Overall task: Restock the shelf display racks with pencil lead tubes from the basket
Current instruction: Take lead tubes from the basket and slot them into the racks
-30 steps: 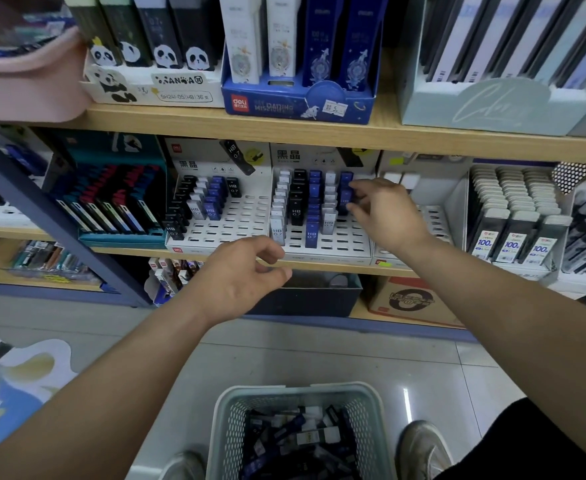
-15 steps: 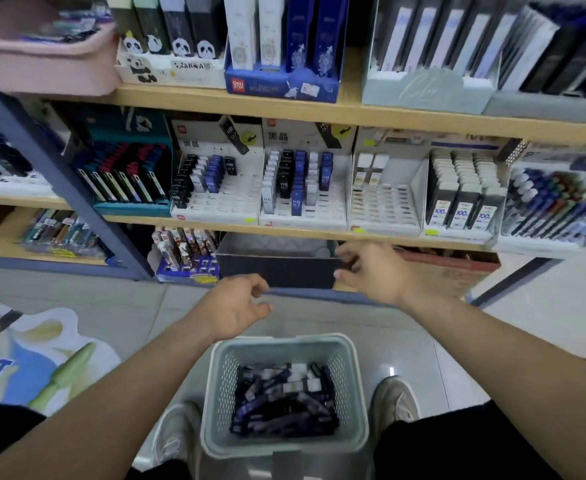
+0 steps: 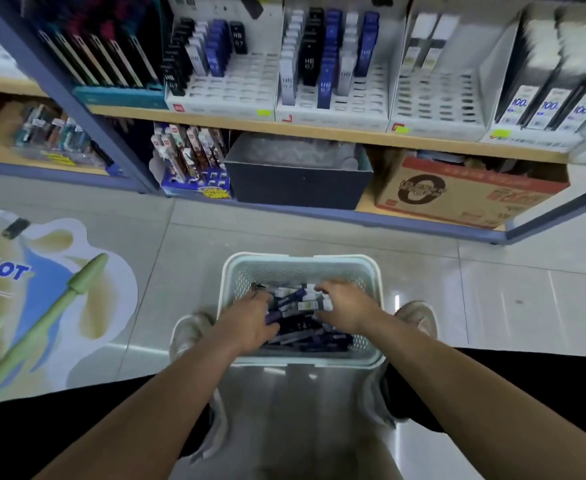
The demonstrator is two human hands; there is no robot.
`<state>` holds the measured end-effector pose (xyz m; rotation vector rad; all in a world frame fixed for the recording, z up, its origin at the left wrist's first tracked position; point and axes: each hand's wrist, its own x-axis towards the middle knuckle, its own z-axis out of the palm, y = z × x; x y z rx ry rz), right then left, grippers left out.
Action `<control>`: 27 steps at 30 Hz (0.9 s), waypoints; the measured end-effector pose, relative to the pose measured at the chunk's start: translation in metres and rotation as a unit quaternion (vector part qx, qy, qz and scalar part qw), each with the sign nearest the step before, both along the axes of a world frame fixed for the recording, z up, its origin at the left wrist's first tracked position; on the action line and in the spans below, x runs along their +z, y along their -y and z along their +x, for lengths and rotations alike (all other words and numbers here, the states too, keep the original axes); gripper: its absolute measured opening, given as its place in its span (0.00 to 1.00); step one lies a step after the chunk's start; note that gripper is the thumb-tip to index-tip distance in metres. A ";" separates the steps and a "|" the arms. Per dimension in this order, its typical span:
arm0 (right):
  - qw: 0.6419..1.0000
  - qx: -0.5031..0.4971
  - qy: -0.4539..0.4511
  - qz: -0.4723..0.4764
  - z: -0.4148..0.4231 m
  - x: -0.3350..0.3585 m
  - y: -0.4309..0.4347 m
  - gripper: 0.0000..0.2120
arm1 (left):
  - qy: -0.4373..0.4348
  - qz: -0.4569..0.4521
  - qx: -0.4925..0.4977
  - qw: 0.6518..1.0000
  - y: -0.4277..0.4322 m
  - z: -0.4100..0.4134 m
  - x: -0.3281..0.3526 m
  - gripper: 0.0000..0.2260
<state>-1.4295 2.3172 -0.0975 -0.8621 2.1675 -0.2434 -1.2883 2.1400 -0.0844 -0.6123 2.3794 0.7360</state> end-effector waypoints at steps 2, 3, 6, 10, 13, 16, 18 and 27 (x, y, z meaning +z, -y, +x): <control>1.000 -0.002 0.012 0.019 0.000 -0.023 0.007 0.34 | 0.006 0.005 0.010 1.000 0.000 -0.007 -0.015 0.30; 0.999 -0.010 0.017 0.025 0.000 -0.034 0.009 0.36 | 0.004 0.011 0.018 1.000 0.001 -0.010 -0.022 0.31; 0.999 -0.039 0.015 0.023 -0.002 -0.062 0.012 0.39 | -0.008 0.029 0.038 0.999 0.002 -0.021 -0.049 0.33; 0.998 -0.068 0.004 0.002 0.001 -0.093 0.013 0.39 | -0.020 0.027 0.046 0.998 0.001 -0.040 -0.084 0.35; 0.998 -0.052 -0.036 0.011 0.003 -0.106 0.014 0.37 | -0.056 -0.014 0.038 0.998 0.003 -0.045 -0.103 0.31; 0.997 -0.041 -0.052 0.029 0.002 -0.112 0.015 0.34 | -0.074 -0.056 0.011 0.996 0.001 -0.039 -0.115 0.28; 0.997 -0.035 -0.055 0.042 0.003 -0.114 0.017 0.31 | -0.068 -0.063 -0.007 0.996 0.000 -0.036 -0.122 0.28; 0.998 -0.035 -0.040 0.027 0.000 -0.115 0.019 0.29 | -0.077 -0.003 0.047 0.996 -0.003 -0.031 -0.134 0.23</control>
